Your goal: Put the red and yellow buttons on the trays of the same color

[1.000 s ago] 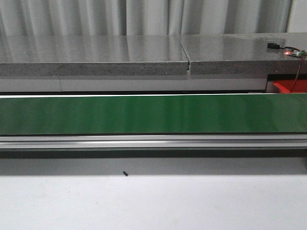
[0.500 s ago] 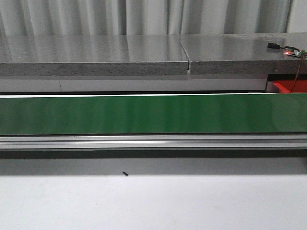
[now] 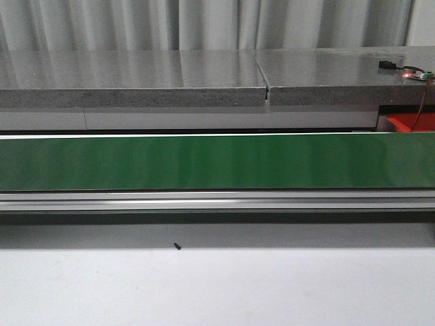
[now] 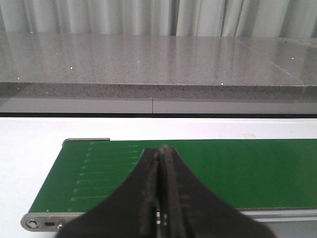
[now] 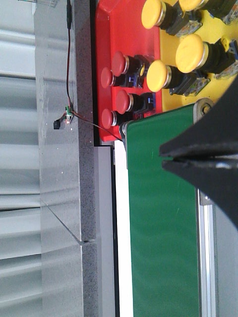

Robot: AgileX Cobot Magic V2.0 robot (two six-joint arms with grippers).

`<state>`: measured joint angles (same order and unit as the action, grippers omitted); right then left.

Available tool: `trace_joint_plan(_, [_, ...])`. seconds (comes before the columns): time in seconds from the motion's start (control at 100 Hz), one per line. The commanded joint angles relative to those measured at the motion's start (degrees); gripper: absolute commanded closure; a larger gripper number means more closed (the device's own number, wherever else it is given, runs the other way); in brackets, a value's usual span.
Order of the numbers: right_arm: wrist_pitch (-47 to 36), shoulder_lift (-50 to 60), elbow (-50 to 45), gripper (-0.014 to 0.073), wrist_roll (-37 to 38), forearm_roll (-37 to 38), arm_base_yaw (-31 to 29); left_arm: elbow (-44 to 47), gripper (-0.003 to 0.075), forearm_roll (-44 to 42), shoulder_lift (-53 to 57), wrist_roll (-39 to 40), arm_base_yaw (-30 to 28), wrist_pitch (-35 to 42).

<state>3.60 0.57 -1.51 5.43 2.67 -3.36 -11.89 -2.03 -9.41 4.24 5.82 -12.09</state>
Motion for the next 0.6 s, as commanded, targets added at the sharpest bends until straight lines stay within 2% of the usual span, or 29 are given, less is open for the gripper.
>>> trace_joint_plan(0.0, [-4.2,1.3,0.8,0.0661,-0.1,0.8,-0.4,0.5,0.0739,0.7,1.4,-0.2,-0.1,5.5])
trace_joint_plan(0.25, [-4.2,1.3,0.8,0.0661,-0.1,0.8,-0.4,6.6,0.0739,0.7,8.5,-0.5,-0.4,6.8])
trace_joint_plan(0.34, [-4.2,1.3,0.8,0.0661,-0.1,0.8,-0.4,9.9,0.0739,0.7,11.7,-0.5,-1.7,9.8])
trace_joint_plan(0.44, [-4.2,1.3,0.8,0.0661,-0.1,0.8,-0.4,13.4,0.0739,2.0,11.7,-0.5,-3.0,14.6])
trace_joint_plan(0.59, [-4.2,1.3,0.8,0.0661,-0.1,0.8,-0.4,14.4,0.0739,2.0,11.7,-0.5,-3.2,14.8])
